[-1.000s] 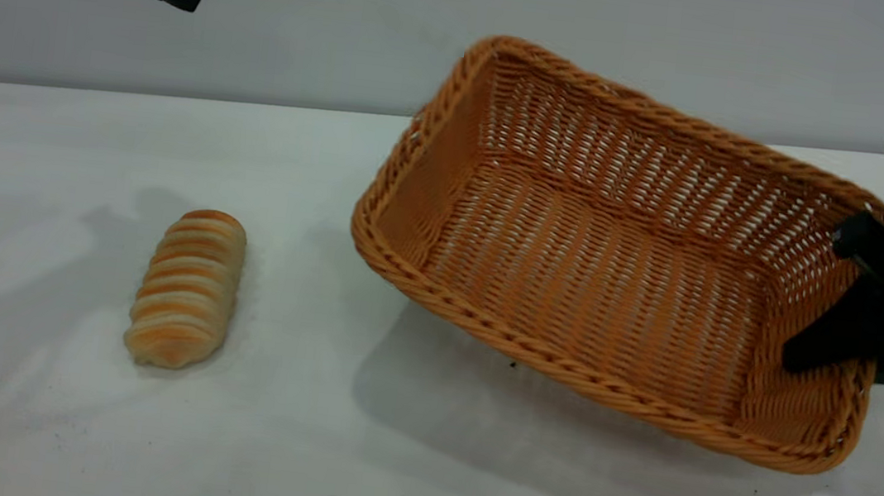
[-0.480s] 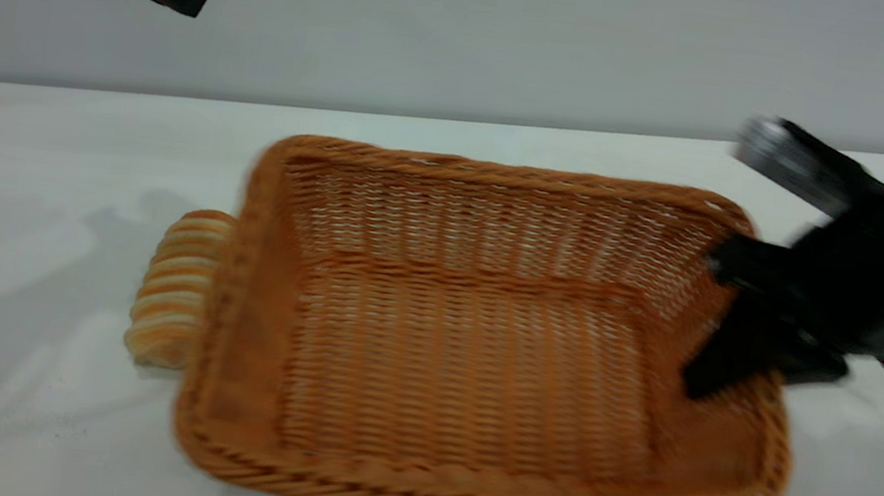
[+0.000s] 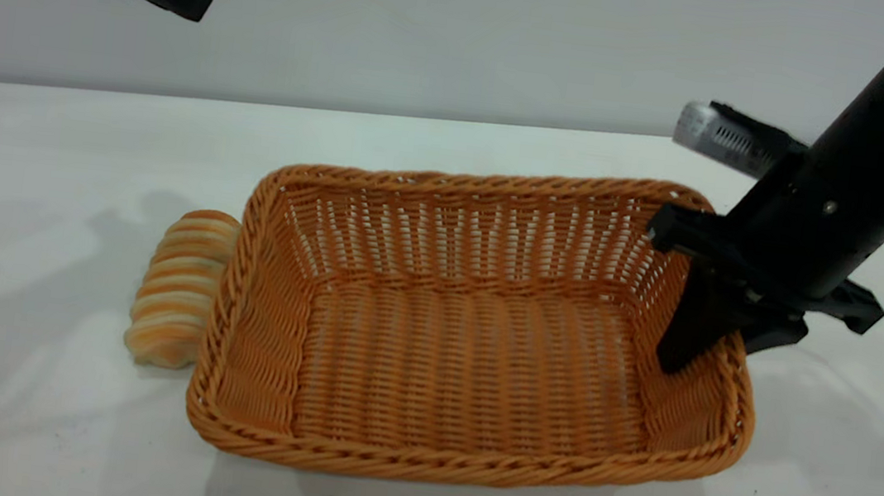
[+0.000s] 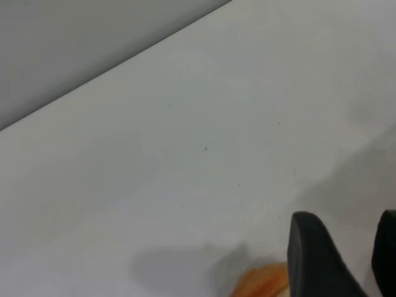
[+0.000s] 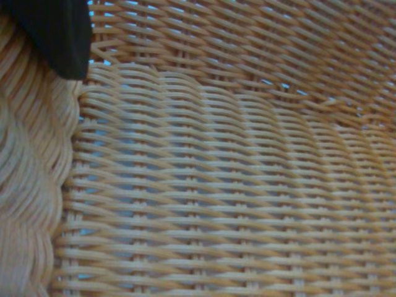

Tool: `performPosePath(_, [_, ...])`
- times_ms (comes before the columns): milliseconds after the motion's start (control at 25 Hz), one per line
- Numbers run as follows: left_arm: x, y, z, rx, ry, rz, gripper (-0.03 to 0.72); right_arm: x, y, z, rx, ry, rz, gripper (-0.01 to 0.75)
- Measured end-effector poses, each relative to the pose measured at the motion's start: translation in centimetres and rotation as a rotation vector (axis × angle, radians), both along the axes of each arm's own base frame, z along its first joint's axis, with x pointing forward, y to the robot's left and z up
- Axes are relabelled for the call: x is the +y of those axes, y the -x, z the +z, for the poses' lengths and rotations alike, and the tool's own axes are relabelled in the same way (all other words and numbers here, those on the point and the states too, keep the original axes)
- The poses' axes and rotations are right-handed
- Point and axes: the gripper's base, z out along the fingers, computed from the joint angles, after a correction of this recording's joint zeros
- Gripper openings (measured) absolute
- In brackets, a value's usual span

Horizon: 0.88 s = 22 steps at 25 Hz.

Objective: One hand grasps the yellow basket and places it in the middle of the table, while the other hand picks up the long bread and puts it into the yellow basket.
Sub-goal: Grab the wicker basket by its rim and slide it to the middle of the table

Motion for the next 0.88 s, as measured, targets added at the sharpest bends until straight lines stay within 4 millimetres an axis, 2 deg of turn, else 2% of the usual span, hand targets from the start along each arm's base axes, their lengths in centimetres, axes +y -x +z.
performPosePath(280, [0.0,0.0,0.0,0.000,0.000,0.000,0.290,1.0,-1.1,-1.4,0.050,-0.031,-0.006,0.094])
performPosePath(560, [0.0,0.0,0.0,-0.001,0.000,0.001,0.290,2.5,-2.5,-1.2,0.029,-0.054,-0.002,0.094])
performPosePath(880, [0.0,0.0,0.0,-0.001,0.000,0.001,0.290,2.7,-3.0,-1.4,0.034,-0.058,-0.003,0.096])
